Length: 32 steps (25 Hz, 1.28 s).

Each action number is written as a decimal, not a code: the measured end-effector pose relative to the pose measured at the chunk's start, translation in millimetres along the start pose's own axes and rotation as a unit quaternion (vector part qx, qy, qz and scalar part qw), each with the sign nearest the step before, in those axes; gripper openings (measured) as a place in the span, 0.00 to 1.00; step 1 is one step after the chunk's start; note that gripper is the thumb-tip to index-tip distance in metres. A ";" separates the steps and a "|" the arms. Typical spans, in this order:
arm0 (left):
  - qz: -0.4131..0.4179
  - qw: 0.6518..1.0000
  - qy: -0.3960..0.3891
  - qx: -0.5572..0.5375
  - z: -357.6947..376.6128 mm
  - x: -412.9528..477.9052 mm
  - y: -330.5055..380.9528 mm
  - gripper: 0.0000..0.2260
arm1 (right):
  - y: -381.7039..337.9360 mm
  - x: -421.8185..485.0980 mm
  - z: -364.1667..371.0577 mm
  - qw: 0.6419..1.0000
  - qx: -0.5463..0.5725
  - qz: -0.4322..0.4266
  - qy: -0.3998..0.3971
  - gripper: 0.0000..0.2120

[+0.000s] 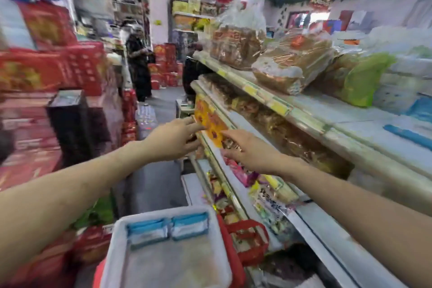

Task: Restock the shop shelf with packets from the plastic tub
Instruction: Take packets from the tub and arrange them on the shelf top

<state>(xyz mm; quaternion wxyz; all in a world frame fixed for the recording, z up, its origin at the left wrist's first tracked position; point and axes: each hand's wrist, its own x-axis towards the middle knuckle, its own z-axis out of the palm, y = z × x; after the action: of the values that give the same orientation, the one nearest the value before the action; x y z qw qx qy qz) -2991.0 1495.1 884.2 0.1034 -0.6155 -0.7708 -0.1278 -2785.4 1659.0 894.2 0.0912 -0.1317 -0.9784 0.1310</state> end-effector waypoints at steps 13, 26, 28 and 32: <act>-0.121 0.949 -0.291 0.006 214.9 -185.3 -76.8 0.27 | 7.7 9.5 285.8 0.969 -0.016 0.047 -0.241 0.25; -0.099 0.955 -0.277 0.038 235.2 -193.1 -74.5 0.22 | 1.6 8.9 304.3 0.982 -0.096 -0.026 -0.162 0.16; -0.079 0.959 -0.266 0.062 236.4 -193.8 -74.2 0.20 | 0.3 9.5 306.9 0.981 -0.100 -0.028 -0.164 0.15; -0.081 0.959 -0.267 0.047 240.3 -193.5 -76.1 0.17 | 0.2 7.3 315.1 0.976 -0.099 -0.027 -0.192 0.14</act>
<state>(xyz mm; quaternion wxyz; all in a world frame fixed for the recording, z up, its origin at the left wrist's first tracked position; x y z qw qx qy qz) -3023.0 1378.5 590.3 -0.0879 -0.5575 -0.8226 0.0693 -2859.4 1588.1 596.2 -0.1082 -0.0860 -0.9890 0.0535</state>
